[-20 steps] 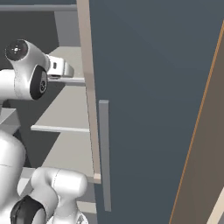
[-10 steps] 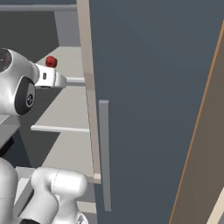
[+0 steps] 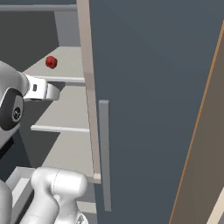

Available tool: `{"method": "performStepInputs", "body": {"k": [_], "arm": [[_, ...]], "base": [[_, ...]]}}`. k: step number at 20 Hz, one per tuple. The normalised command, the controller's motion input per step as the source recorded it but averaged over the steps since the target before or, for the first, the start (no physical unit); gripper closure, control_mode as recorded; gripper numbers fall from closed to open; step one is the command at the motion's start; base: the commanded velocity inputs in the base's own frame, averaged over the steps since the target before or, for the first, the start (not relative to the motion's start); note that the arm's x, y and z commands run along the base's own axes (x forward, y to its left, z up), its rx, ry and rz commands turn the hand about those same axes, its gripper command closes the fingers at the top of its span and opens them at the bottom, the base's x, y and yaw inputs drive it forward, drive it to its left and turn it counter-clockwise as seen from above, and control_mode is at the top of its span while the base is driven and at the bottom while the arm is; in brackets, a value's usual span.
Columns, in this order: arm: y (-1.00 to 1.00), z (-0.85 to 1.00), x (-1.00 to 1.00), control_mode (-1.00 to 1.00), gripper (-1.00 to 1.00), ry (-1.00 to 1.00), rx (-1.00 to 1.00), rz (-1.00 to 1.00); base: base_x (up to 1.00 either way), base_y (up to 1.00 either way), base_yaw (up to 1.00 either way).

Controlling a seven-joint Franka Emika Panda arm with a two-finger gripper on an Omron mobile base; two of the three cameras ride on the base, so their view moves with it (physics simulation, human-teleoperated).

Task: Take the steak, bell pepper, and garlic from the freezer and place them in the bowl on the counter.

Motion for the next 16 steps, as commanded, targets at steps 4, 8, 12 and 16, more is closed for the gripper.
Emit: {"method": "performStepInputs", "body": {"k": [4,8,12,16], "arm": [[0.00,-0.08,-0.35,-1.00,1.00,0.04,0.00,0.00],[0.00,-0.09,-0.14,1.00,1.00,0.02,0.00,0.00],[0.00,0.00,0.00,1.00,1.00,0.00,0.00,0.00],[0.00,0.00,0.00,1.00,1.00,0.00,0.00,0.00]], "base": [[0.00,0.00,0.00],[-0.25,0.00,0.00],[-0.87,0.00,0.00],[-0.91,0.02,0.00]]}}
